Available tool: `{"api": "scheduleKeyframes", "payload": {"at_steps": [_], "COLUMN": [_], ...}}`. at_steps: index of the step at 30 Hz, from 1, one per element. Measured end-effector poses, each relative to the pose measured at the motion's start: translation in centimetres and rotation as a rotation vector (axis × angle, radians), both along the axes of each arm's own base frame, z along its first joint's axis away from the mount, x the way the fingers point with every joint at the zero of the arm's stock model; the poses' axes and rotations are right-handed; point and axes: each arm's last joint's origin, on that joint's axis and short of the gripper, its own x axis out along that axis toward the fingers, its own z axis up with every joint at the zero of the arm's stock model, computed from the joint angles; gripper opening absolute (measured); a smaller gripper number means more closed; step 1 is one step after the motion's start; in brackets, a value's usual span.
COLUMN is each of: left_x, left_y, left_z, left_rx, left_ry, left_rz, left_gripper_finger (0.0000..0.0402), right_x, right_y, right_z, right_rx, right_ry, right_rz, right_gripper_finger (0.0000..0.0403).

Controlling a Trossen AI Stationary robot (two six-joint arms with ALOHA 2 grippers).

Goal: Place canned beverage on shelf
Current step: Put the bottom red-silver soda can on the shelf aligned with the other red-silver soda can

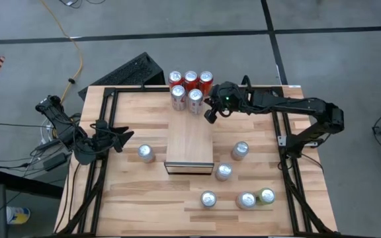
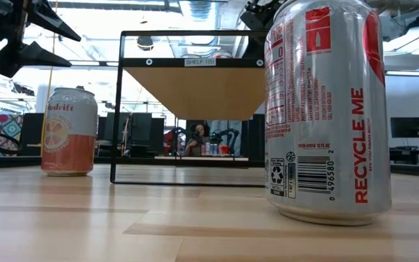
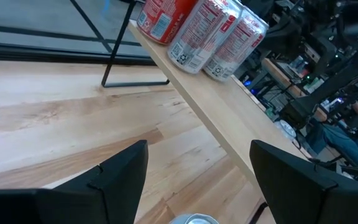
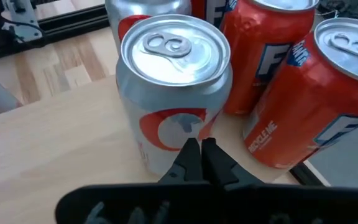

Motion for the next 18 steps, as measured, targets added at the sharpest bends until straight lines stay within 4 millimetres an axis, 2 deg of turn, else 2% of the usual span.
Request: {"api": "scheduleKeyframes", "payload": {"at_steps": [9, 18], "left_x": [0.0, 0.0], "left_y": [0.0, 0.0], "left_z": [0.0, 0.0], "left_rx": [-0.009, -0.01], "left_ry": [0.0, -0.001], "left_rz": [-0.005, -0.005], "left_gripper_finger": [0.027, 0.027], "right_x": [0.4, 0.9], "right_y": [2.1, 0.7], "right_z": [0.1, -0.3], "right_rx": [0.027, 0.004], "right_ry": [-0.007, -0.025], "right_rz": [0.069, 0.04], "right_gripper_finger": [0.0, 0.0]}}
